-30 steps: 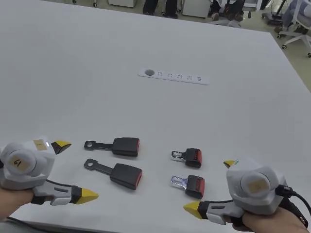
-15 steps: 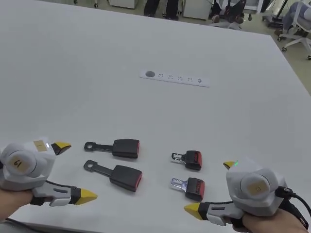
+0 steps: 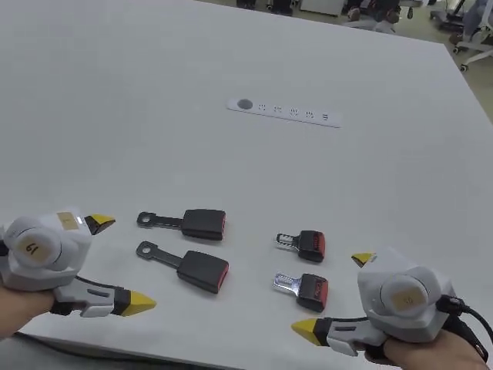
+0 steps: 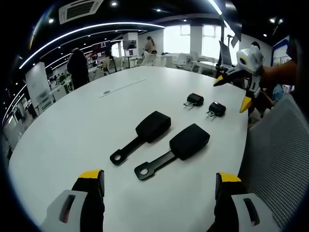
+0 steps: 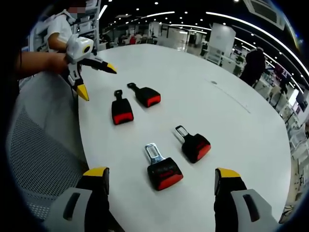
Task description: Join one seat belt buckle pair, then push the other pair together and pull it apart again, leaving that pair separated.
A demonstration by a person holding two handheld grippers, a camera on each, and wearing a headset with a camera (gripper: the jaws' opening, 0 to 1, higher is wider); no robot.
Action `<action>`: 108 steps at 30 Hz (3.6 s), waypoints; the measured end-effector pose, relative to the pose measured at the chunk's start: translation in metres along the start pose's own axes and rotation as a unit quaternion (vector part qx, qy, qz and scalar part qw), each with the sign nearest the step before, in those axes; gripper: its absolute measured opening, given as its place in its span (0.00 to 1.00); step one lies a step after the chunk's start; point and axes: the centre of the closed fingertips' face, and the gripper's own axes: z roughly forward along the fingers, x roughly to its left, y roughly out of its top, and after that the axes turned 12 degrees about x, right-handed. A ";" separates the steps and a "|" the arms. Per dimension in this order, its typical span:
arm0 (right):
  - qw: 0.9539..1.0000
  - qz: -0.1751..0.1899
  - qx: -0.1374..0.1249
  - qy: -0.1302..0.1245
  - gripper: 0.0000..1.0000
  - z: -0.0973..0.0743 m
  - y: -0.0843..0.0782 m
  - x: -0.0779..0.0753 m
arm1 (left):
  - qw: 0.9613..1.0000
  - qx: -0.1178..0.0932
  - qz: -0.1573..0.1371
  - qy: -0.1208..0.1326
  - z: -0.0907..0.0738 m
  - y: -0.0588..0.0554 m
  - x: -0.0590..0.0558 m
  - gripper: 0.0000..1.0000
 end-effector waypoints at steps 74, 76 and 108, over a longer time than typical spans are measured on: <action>0.977 -0.174 0.084 0.092 0.35 0.036 -0.017 -0.003 | 0.927 0.121 0.328 -0.133 0.078 0.042 -0.057 0.42; 0.976 -0.176 0.090 0.095 0.34 0.038 -0.019 -0.002 | 0.929 0.123 0.322 -0.137 0.079 0.040 -0.059 0.40; 0.963 -0.208 0.116 0.124 0.33 0.050 -0.018 0.005 | 0.939 0.122 0.295 -0.129 0.080 0.039 -0.060 0.33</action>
